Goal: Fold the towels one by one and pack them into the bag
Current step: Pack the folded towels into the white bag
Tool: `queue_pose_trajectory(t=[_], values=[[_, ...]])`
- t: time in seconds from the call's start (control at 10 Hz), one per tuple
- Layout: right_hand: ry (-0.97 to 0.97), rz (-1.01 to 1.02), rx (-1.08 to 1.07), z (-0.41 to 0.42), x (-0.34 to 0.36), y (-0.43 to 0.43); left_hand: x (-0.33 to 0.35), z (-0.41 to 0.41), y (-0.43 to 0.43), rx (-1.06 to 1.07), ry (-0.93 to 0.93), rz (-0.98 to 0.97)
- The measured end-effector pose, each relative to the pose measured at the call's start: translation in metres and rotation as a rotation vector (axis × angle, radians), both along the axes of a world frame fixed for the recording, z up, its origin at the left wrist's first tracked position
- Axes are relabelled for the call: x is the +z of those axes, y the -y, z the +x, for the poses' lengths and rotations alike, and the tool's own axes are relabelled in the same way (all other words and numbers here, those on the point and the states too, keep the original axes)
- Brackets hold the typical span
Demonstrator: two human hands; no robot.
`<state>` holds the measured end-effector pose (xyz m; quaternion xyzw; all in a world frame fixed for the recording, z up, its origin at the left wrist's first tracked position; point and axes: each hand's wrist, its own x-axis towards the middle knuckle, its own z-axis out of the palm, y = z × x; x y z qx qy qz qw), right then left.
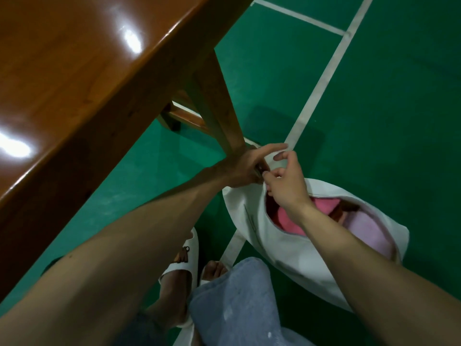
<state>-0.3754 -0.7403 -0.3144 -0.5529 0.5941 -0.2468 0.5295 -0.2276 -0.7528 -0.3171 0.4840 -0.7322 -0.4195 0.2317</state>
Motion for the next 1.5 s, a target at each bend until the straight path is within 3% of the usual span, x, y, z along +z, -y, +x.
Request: queue_pose_trajectory(t=[0.7, 1.1, 1.5], values=[[-0.072, -0.039, -0.028, -0.011, 0.013, -0.002, 0.006, 0.012, 0.007, 0.038, 0.171, 0.011], [-0.195, -0.039, -0.020, -0.066, 0.009, -0.036, 0.001, 0.025, 0.010, 0.135, 0.289, 0.093], [-0.253, 0.081, -0.127, -0.145, 0.011, -0.074, 0.001, 0.008, 0.000, 0.239, 0.342, -0.015]])
